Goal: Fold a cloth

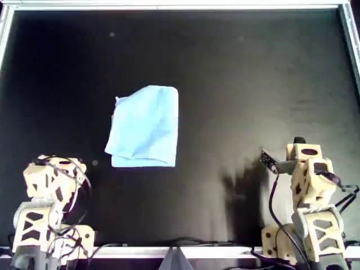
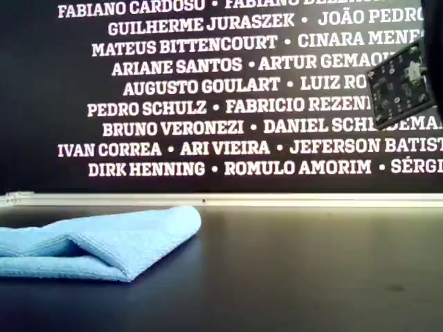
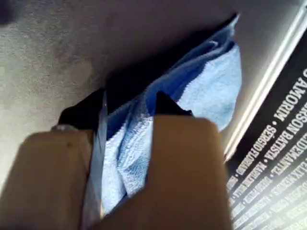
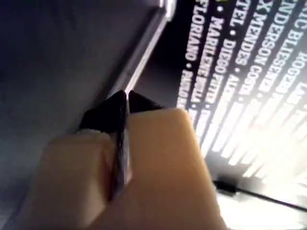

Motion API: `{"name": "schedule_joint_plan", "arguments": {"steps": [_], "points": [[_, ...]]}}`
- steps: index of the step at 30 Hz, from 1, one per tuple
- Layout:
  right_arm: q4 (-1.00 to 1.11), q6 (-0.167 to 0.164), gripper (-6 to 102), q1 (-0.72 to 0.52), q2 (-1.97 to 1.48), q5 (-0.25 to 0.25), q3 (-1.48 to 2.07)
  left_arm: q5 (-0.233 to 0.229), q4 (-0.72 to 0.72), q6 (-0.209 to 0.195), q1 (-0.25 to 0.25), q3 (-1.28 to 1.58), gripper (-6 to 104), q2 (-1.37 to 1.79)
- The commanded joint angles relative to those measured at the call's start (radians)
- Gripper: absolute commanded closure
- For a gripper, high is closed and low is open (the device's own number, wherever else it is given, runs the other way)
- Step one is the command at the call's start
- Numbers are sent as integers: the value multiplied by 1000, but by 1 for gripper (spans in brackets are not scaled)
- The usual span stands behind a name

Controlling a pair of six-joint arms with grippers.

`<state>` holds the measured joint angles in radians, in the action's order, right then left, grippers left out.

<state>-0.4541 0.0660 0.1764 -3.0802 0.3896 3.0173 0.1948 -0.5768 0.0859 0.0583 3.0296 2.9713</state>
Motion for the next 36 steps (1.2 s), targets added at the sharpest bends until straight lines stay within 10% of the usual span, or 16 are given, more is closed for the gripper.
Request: {"name": "schedule_joint_plan", "arguments": {"steps": [1,14,22,36], "points": [[-60,5,97,-5,-34,8,14,-5,-23,2,26,-6,63,14],[-259,25,97,12,-31,-14,14,-5,-201,3,28,-6,63,20],[-262,268,97,6,-23,-6,14,-5,-202,3,28,-6,63,5],[-299,268,96,14,-25,-9,14,-5,-202,2,26,-6,63,2]]}}
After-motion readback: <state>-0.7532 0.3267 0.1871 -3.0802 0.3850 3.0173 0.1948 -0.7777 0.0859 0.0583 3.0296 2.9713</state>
